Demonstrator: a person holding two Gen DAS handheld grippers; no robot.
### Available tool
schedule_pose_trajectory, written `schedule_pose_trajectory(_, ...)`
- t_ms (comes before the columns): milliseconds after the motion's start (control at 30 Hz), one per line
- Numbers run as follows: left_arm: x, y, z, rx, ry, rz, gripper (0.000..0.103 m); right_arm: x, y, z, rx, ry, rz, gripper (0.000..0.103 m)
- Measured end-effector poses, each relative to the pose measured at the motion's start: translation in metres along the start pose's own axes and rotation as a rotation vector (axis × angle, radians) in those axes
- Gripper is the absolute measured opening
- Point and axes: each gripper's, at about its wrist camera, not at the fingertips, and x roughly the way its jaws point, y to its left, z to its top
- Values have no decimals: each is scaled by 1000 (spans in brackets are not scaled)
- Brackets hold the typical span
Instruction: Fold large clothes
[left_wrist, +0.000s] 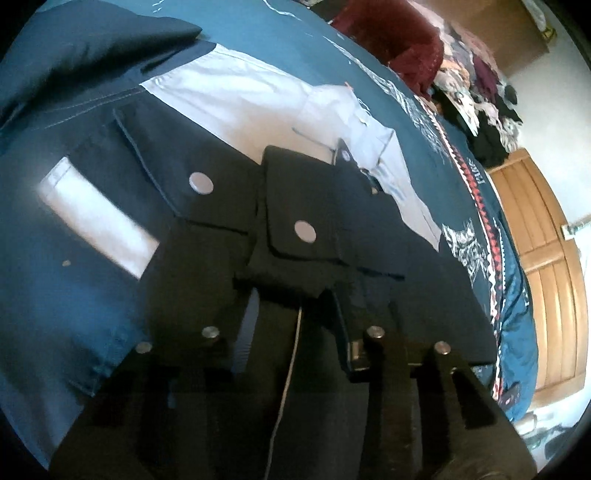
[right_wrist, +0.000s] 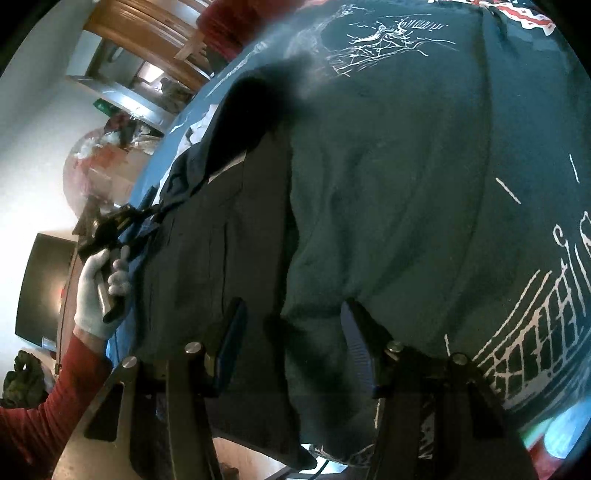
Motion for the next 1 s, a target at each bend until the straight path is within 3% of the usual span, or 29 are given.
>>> schedule_pose_trajectory(67, 1, -3, 0, 9, -15, 17, 6, 0, 2, 1, 1, 1, -1, 57)
schedule_pose_trajectory(167, -19, -18, 3, 89, -92, 44, 2, 0, 4, 2, -4, 5, -7, 57)
schedule_pose_trajectory(300, -73, -27, 24, 183, -261, 48, 2, 0, 8, 3, -28, 20, -18, 57)
schedule_pose_trajectory(400, -89, 6, 52, 185, -354, 156, 2, 0, 10, 4, -34, 27, -23, 57)
schedule_pose_trajectory(433, -86, 20, 60, 172, -355, 193, 2, 0, 11, 4, -36, 27, -25, 57)
schedule_pose_trajectory(567, -30, 86, 78, 119, -157, 261, 3, 0, 16, 7, -49, 38, -29, 59)
schedule_pose_trajectory(733, -27, 93, 78, 125, -160, 233, 3, -15, 39, 20, -108, 25, -28, 59)
schedule_pose_trajectory(833, -25, 95, 77, 111, -154, 220, 3, -24, 64, 43, -160, -27, -12, 59)
schedule_pose_trajectory(900, -27, 98, 76, 110, -158, 216, 3, -12, 93, 74, -263, -70, -98, 59)
schedule_pose_trajectory(1000, -26, 88, 74, 108, -160, 219, 4, 41, 120, 115, -410, -56, -244, 60)
